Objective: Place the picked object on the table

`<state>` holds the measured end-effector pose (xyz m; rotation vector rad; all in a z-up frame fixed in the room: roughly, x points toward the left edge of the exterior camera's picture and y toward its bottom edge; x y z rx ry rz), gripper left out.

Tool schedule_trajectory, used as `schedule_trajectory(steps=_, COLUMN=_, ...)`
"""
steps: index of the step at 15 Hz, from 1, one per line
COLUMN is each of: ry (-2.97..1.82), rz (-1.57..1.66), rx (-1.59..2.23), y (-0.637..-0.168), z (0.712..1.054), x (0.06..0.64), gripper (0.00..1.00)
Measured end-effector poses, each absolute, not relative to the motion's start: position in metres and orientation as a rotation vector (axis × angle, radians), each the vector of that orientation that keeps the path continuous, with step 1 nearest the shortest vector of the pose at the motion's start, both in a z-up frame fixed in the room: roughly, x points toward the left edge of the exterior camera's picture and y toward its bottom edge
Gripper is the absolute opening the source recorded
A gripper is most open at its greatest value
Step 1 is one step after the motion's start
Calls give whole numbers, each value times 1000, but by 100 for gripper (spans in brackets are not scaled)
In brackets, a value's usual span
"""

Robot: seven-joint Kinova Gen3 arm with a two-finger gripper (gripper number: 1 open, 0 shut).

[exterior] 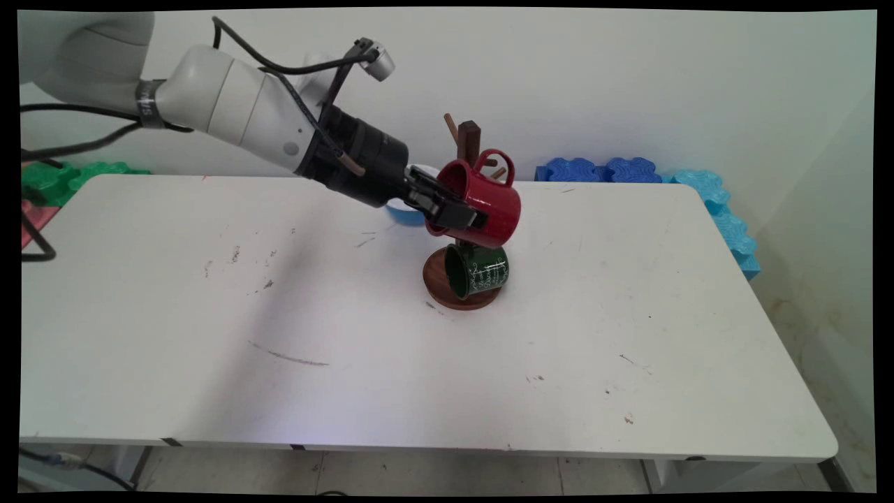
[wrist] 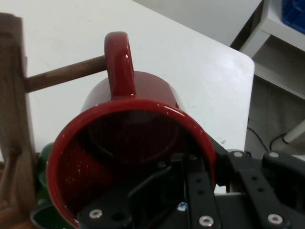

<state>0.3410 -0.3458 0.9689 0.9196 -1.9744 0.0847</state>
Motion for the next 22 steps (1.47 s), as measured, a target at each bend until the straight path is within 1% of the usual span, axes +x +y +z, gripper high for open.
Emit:
schedule_trajectory(steps=11, ry=-2026, rz=73, rx=848, y=-327, z=975, x=343, gripper=0)
schedule_trajectory(steps=16, ry=-2084, rz=85, rx=814, y=-317, z=973, x=359, gripper=0)
schedule_trajectory(steps=22, ry=-2182, rz=115, rx=772, y=-306, z=966, x=391, gripper=0)
